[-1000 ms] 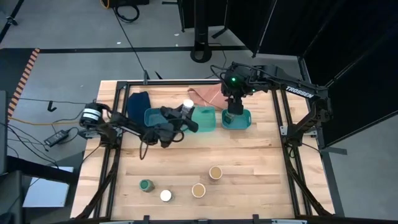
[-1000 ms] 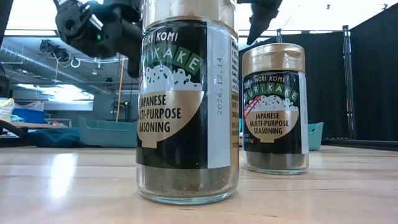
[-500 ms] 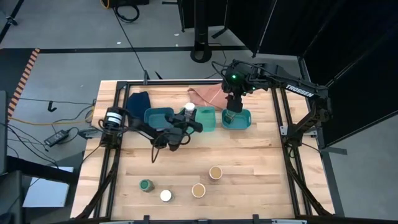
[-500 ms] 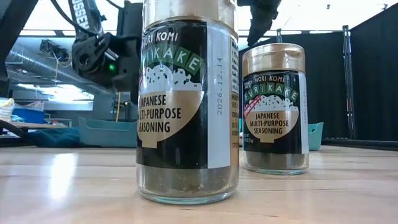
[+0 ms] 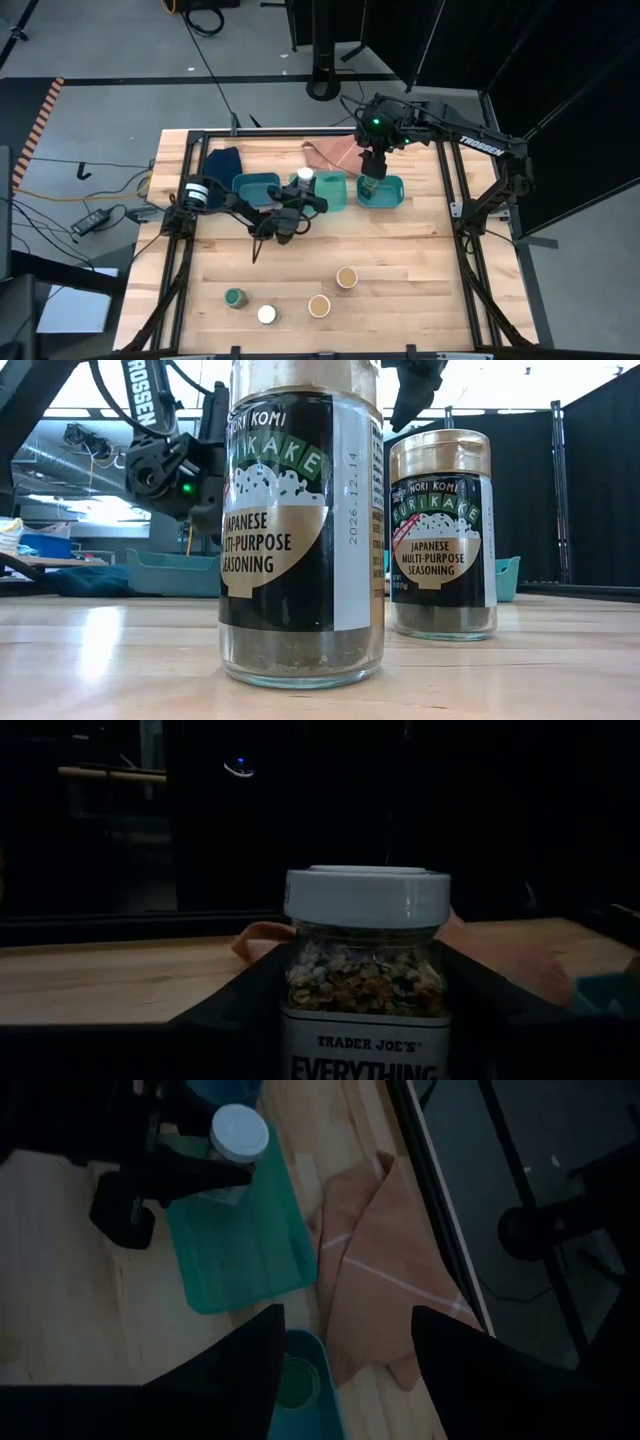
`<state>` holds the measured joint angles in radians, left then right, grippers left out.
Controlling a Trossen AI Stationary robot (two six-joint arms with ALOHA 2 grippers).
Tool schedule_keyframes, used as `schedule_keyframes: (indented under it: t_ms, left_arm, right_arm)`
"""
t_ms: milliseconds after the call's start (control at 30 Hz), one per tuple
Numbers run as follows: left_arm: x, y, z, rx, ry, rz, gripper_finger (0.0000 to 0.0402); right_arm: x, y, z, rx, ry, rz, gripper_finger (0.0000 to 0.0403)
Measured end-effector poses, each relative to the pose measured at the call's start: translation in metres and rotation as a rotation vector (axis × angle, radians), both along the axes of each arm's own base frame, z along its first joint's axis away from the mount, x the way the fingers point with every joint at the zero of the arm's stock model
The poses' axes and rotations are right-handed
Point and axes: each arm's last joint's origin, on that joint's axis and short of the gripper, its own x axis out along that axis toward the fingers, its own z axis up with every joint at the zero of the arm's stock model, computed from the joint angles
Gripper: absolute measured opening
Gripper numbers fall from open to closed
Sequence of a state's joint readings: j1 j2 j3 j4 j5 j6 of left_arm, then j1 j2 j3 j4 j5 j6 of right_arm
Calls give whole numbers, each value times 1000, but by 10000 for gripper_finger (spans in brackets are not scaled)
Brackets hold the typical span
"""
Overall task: Sort spices by type
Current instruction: Put the top white seasoning bottle into the transparent green bin
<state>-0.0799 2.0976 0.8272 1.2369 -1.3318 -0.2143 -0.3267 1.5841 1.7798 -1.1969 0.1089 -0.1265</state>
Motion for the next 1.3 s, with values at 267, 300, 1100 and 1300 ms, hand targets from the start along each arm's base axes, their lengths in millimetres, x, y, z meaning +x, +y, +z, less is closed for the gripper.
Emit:
schedule_keyframes:
  t_ms: [267,300,1100,1300]
  left_arm:
    - [11,-1,-10,-1,13,-46,192]
    - [11,-1,-10,-1,16,-46,192]
    - [12,0,-12,9,65,-79,271]
    - [12,-1,-11,7,58,-93,277]
  right_arm:
    - [-1,-4,0,0,0,-13,227]
    - [-2,-4,0,0,1,-16,227]
    - [-6,-16,0,-8,6,-43,233]
    - [-6,-16,0,-16,11,-28,234]
